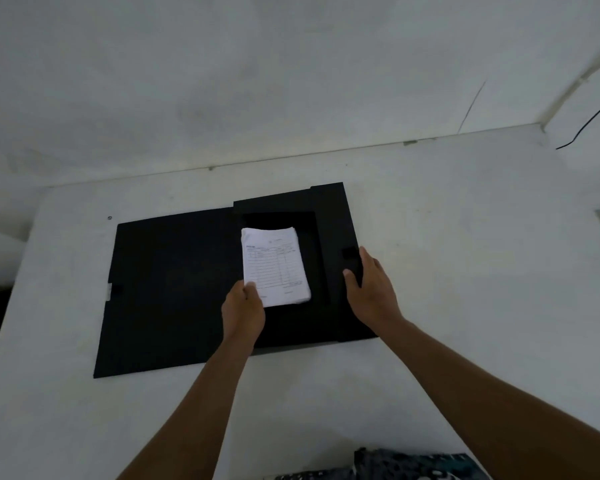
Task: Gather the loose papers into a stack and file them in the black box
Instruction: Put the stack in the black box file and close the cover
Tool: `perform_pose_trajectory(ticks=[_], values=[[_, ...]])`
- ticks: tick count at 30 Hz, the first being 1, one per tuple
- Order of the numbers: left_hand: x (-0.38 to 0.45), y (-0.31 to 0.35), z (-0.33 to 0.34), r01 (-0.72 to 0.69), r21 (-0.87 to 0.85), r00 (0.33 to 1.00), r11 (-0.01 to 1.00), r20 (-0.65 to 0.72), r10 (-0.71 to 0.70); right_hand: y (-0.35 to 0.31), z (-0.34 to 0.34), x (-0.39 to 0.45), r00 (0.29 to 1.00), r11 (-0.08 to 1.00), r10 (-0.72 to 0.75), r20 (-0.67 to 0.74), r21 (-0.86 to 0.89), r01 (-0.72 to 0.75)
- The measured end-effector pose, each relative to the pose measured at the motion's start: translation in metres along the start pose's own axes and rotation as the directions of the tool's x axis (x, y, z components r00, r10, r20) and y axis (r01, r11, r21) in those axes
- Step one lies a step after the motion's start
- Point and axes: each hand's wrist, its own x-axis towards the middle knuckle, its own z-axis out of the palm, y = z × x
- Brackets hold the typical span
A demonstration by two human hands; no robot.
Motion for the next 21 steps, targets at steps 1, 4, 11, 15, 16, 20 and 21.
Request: perform_pose_trajectory(ticks=[1, 4, 11, 15, 16, 20, 21], values=[[0.002, 0.002, 0.005, 0.001, 0.020, 1.000, 1.000, 0.008, -0.001, 0.002, 0.001, 0.003, 1.000, 1.000, -0.003, -0.002, -0.018, 0.003], [0.007, 0.011, 0.019, -0.014, 0.133, 0.999, 0.991, 0.039, 0.009, 0.006, 0.000, 0.007, 1.000, 1.000, -0.022, -0.015, -0.020, 0.022], [0.005, 0.039, 0.058, 0.007, 0.138, 0.992, 0.990, 0.127, -0.024, 0.015, 0.005, 0.011, 0.998, 0.998, -0.051, -0.038, 0.027, 0.052], [-0.005, 0.047, 0.079, 0.003, 0.179, 0.988, 0.984, 0.154, -0.031, 0.022, 0.006, 0.013, 0.996, 0.994, -0.080, -0.028, 0.068, 0.082], [-0.007, 0.047, 0.080, -0.003, 0.194, 0.989, 0.981, 0.145, -0.025, 0.024, 0.006, 0.014, 0.996, 0.994, -0.084, -0.023, 0.074, 0.085], [-0.009, 0.047, 0.077, -0.065, 0.221, 0.991, 0.973, 0.129, 0.037, 0.027, 0.003, 0.018, 0.997, 0.993, -0.083, 0.003, 0.086, 0.082], [-0.010, 0.046, 0.077, -0.084, 0.232, 0.991, 0.969, 0.120, 0.057, 0.027, 0.002, 0.019, 0.996, 0.992, -0.083, 0.010, 0.091, 0.082]])
